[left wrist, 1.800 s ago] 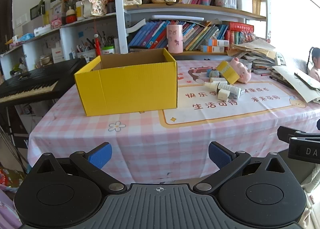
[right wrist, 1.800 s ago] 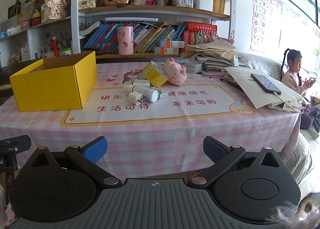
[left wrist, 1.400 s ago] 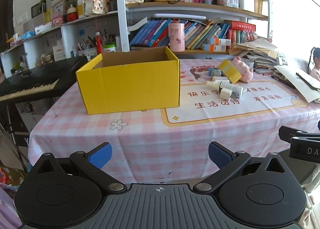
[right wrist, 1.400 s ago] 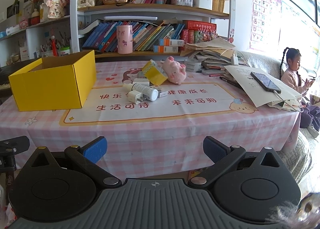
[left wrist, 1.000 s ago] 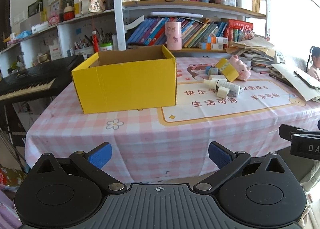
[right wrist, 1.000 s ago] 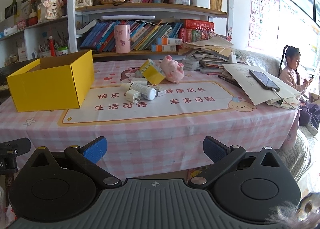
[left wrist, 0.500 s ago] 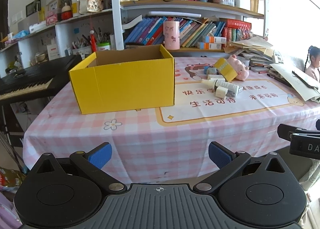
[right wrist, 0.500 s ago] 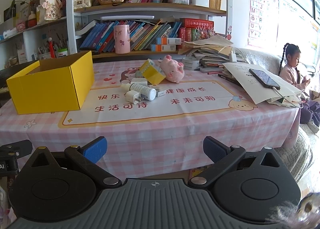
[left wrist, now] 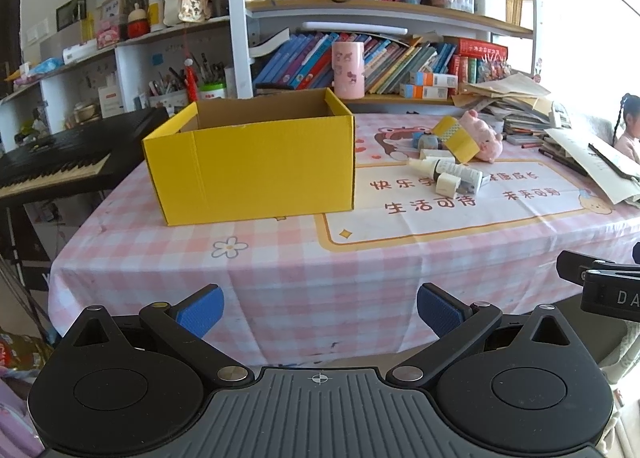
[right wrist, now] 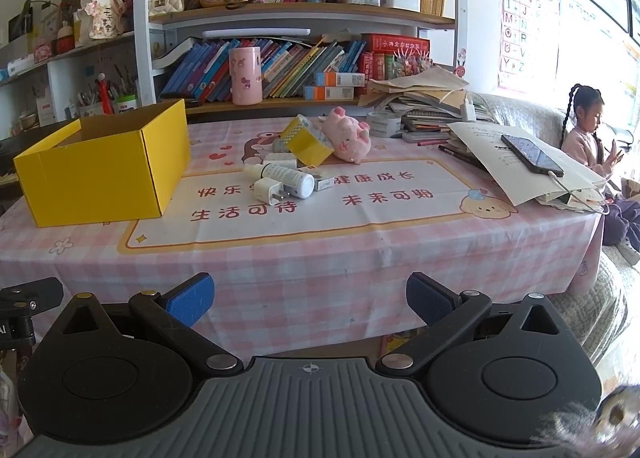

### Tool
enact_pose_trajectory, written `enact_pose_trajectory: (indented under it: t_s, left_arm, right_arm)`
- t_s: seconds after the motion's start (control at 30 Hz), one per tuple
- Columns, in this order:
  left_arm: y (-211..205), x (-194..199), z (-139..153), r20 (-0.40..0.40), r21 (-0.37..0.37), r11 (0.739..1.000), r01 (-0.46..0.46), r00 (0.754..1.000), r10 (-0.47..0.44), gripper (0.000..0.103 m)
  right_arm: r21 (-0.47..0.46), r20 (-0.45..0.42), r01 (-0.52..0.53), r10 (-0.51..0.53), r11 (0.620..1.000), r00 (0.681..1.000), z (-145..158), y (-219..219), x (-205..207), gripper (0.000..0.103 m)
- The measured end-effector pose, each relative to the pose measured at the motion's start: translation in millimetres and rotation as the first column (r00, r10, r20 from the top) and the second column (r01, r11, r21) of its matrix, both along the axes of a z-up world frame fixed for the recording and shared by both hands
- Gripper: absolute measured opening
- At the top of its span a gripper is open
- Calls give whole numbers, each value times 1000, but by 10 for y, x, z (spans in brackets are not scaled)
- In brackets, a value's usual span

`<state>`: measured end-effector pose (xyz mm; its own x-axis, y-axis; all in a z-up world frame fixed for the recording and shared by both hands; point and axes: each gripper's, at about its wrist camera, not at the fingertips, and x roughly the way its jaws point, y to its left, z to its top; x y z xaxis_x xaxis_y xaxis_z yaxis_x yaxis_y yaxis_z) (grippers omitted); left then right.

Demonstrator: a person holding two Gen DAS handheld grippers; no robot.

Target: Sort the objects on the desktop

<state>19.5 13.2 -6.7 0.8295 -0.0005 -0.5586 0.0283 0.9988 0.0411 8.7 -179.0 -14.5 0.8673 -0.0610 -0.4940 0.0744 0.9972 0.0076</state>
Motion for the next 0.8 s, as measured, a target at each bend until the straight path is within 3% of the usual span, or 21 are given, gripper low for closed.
enact_pose_trajectory:
  t_s: [0.8]
  left_arm:
    - [-46, 4, -18, -13, 16, 1000, 6, 1000, -6, 103]
  right_arm:
    - [6, -11, -5, 5, 1000, 1000, -57, 41, -3, 103]
